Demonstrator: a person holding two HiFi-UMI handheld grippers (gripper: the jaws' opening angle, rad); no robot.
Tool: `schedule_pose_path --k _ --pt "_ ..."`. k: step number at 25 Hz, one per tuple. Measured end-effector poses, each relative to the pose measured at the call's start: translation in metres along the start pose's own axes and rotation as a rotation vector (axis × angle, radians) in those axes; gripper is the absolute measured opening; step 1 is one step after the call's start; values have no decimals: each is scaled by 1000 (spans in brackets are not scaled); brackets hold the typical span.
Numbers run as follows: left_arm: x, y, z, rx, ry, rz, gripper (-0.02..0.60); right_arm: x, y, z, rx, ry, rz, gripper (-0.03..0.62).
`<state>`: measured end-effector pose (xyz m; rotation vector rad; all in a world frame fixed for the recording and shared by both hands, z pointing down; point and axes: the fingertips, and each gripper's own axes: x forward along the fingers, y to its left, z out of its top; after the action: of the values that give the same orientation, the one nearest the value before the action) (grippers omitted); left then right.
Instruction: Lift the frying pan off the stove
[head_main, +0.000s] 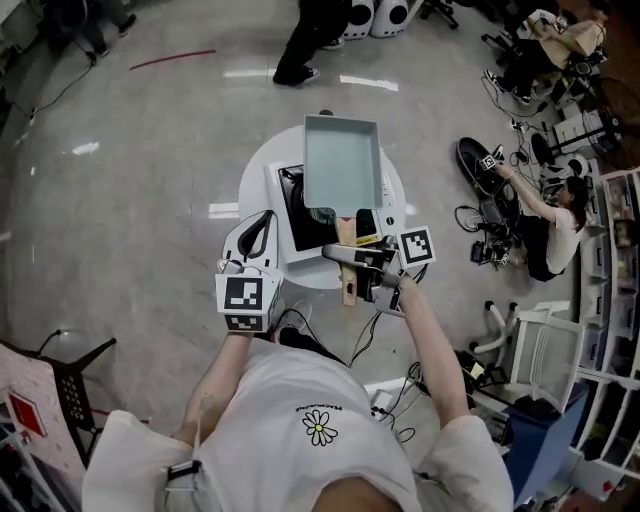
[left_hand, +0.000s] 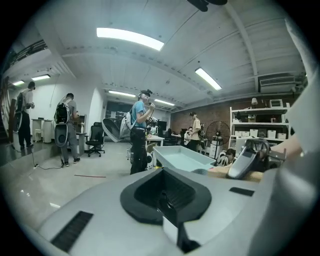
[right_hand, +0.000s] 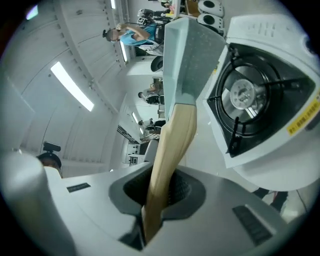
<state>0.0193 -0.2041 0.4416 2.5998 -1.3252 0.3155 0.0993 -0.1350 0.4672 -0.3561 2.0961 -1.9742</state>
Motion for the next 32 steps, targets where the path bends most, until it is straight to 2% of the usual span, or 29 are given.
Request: schedule_pose_path --k 4,10,15,17,19,25,32 --pt "-2 -5 2 5 -18 -22 -1 0 32 10 -109 -43 20 35" --pt "3 -8 6 21 -80 -61 -2 -2 51 30 -320 -128 -25 37" --pt "17 -12 75 57 -130 -108 0 -7 121 73 -511 -226 -58 37" --pt "17 -19 88 74 -146 -126 -2 -15 135 79 -586 -262 -96 37" --pt "14 -25 95 82 -159 -140 -1 -23 144 79 -653 -296 -135 37" --pt "10 -35 120 86 -200 -175 -1 -28 183 69 -852 -374 -158 37" --pt "8 -57 129 122 -239 -227 -2 -39 188 45 -1026 -449 -189 35"
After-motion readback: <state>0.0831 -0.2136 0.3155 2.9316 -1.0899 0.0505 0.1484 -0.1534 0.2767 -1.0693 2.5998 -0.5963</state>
